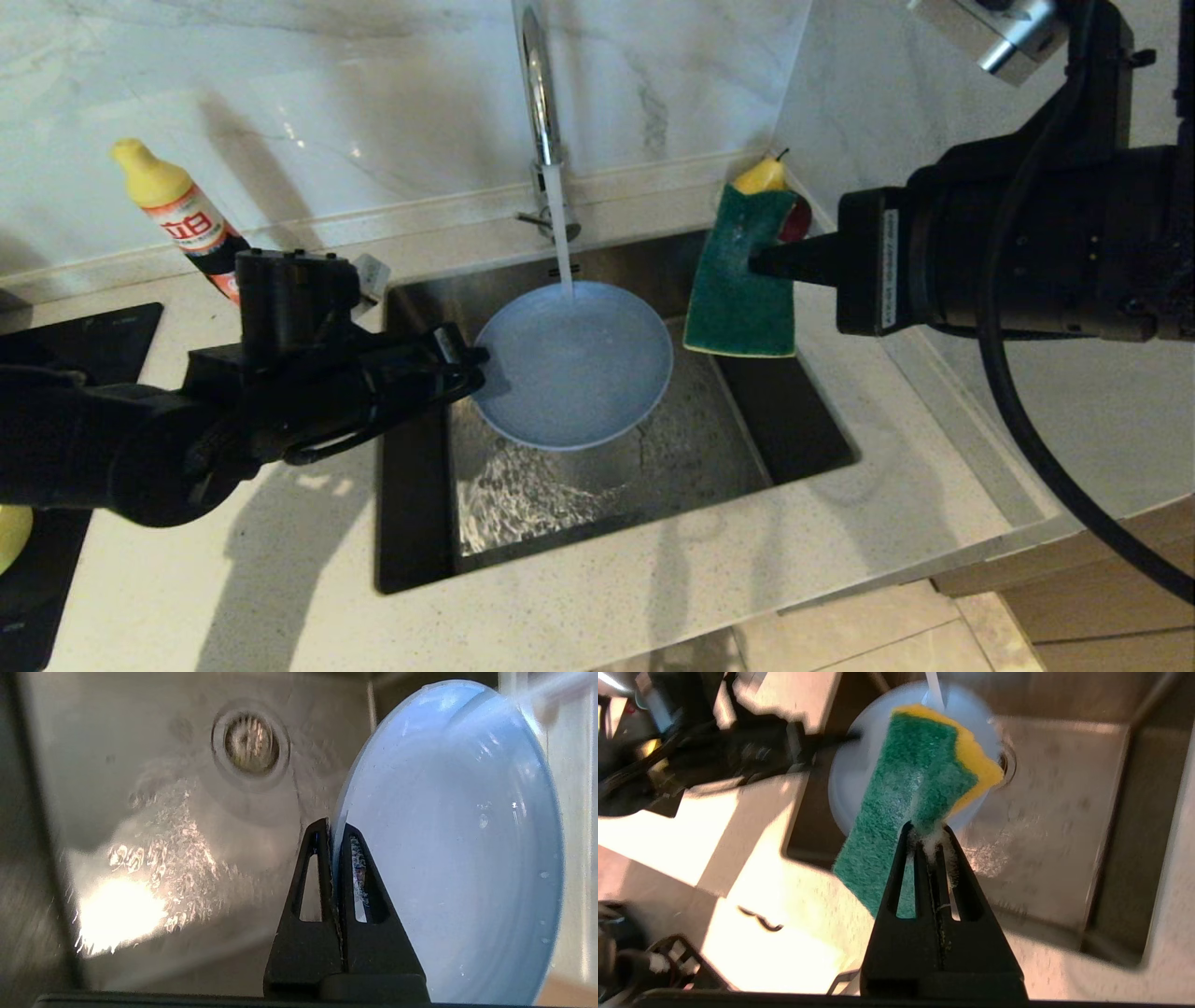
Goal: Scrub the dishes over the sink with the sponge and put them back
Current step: Rinse the plate
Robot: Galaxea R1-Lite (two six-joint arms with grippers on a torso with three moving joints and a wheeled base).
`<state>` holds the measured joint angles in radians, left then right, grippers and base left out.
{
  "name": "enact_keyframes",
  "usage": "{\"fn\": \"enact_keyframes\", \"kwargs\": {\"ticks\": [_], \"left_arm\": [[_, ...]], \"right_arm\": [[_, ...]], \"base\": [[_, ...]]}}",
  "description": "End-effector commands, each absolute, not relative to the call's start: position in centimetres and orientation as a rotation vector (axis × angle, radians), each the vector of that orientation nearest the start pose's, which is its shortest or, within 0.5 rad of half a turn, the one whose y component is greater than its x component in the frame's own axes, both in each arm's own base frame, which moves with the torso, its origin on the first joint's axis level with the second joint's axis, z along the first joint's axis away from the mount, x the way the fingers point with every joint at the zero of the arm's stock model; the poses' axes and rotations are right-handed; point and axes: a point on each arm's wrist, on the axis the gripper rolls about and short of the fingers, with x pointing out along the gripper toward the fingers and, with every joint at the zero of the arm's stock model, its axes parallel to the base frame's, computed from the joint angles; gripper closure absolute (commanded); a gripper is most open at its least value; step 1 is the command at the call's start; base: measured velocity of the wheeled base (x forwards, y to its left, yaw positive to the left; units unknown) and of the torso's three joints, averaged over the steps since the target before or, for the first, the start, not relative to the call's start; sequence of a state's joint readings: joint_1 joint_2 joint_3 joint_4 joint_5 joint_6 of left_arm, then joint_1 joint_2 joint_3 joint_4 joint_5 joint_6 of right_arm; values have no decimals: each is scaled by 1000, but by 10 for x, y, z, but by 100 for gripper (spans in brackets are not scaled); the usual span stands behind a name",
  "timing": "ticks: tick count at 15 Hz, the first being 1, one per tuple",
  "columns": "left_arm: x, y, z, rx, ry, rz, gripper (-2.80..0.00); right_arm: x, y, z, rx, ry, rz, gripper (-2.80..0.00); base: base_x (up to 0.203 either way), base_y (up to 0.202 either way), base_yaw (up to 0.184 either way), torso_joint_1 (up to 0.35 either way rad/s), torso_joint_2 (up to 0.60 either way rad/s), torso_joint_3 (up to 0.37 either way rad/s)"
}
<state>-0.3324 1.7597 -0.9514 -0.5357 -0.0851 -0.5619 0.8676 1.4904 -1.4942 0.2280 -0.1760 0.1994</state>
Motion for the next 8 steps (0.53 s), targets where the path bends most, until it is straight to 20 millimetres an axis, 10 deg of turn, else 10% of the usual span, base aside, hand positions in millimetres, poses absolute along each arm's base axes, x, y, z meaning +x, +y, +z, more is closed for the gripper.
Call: {"fn": "enact_keyframes", "kwargs": {"ticks": [1,8], "left_arm": [[346,-119,171,-524,384,-321,0],[376,-125,155,-544,257,-358,0]], "right_arm": [[161,174,347,87,284,662,0],[160,172,323,89,341,663,0]], "base": [[0,0,0,0,0,0],[0,0,0,0,0,0]]}}
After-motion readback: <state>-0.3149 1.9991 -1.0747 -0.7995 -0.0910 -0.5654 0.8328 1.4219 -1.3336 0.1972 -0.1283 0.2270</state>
